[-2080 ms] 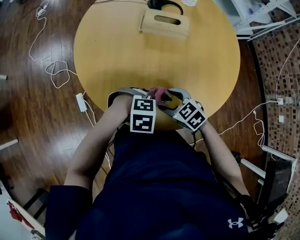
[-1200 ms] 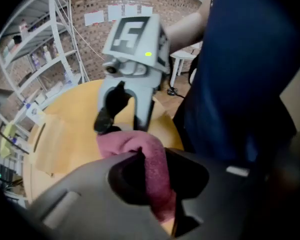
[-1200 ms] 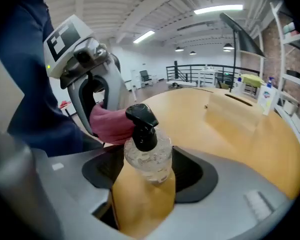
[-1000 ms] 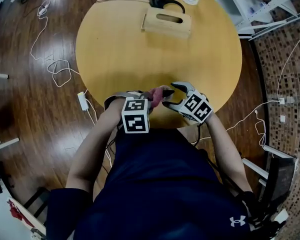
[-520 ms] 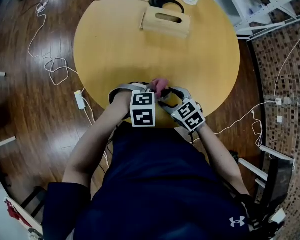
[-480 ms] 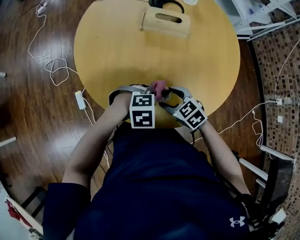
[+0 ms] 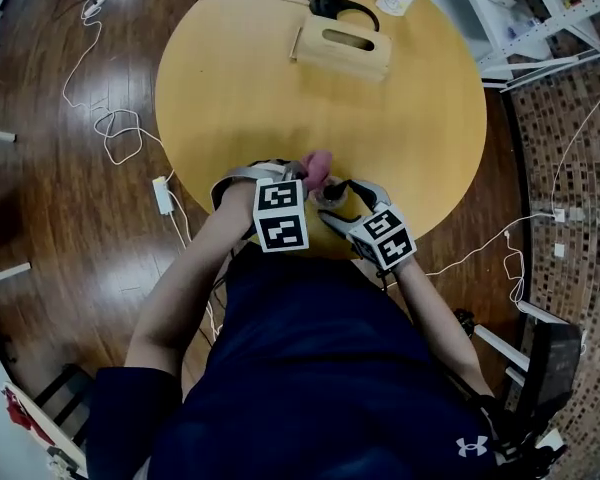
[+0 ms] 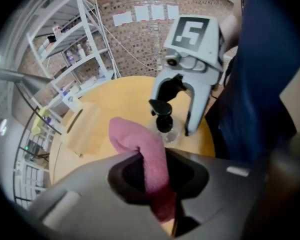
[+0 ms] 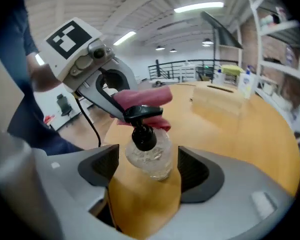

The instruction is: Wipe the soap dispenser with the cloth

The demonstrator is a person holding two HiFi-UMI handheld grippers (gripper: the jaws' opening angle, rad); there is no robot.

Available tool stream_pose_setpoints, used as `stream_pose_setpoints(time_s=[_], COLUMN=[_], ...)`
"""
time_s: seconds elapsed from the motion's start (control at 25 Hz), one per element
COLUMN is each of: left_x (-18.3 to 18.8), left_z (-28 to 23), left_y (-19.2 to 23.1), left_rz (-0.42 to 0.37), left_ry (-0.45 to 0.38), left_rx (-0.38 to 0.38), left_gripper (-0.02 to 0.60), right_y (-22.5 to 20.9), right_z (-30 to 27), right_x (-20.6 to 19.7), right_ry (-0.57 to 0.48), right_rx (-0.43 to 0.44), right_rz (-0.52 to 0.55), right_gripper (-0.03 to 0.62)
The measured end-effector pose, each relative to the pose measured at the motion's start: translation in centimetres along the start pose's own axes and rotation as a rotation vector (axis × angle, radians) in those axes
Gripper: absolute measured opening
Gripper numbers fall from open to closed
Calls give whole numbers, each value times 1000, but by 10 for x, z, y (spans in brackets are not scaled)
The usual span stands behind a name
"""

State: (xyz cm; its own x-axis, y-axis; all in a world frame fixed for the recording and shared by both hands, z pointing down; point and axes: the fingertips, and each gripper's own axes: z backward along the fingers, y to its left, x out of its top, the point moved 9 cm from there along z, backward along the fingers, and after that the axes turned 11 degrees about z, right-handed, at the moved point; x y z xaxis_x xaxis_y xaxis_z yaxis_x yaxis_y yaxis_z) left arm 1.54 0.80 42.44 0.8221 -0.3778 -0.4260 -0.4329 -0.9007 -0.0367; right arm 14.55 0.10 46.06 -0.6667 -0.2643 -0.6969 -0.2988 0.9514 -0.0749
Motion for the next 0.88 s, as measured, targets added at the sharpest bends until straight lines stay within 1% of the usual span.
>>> stream_pose_setpoints(time_s=[0.04, 0.08, 0.16, 0.2, 0.28, 0.36, 0.48, 0.56, 0.6, 0.64, 0.68, 0.72, 0.8, 0.88], left_x=[4, 8, 15, 17, 17, 12, 6, 1, -1, -3, -5, -6, -7, -2], left_z=[-3, -6, -12, -14, -15, -12, -6, -2, -1, -1, 0, 0, 2, 3], left_y=[4, 5, 0, -5, -13, -20, -36, -51, -57, -60, -59, -54, -32, -7], left_rz=[-25, -53, -106, -126, -142, -132, -131, -139, -138, -130, -112, -83, -13, 21], left_ry=[1, 4, 12, 16, 20, 25, 43, 61, 68, 70, 66, 56, 28, 6], left_rx=[14, 11, -27, -48, -78, -113, -196, -278, -313, -331, -325, -294, -177, -49], left_gripper=[64, 64, 64, 64, 64, 64, 64, 64, 64, 64, 64, 64, 64, 64], right_y=[5, 9, 11, 10, 4, -2, -9, -13, -15, -16, -16, -15, -10, -3], right_z=[-2, -4, -8, -9, -9, -9, -10, -13, -14, -14, -13, -11, -2, 4], right_x=[-1, -2, -2, -3, -5, -5, -2, 2, 2, 0, -3, -5, -6, -7], right_ry=[-2, 4, 32, 42, 43, 32, 47, 69, 77, 81, 79, 70, 29, -17], right_rx=[-32, -61, -97, -88, -14, 94, 242, 305, 319, 317, 297, 262, 167, 90], right_rz=[-58, -76, -28, 13, 108, 220, 356, 392, 392, 385, 372, 351, 270, 151], right_gripper=[371, 363, 332, 310, 310, 307, 308, 310, 311, 313, 316, 323, 347, 359])
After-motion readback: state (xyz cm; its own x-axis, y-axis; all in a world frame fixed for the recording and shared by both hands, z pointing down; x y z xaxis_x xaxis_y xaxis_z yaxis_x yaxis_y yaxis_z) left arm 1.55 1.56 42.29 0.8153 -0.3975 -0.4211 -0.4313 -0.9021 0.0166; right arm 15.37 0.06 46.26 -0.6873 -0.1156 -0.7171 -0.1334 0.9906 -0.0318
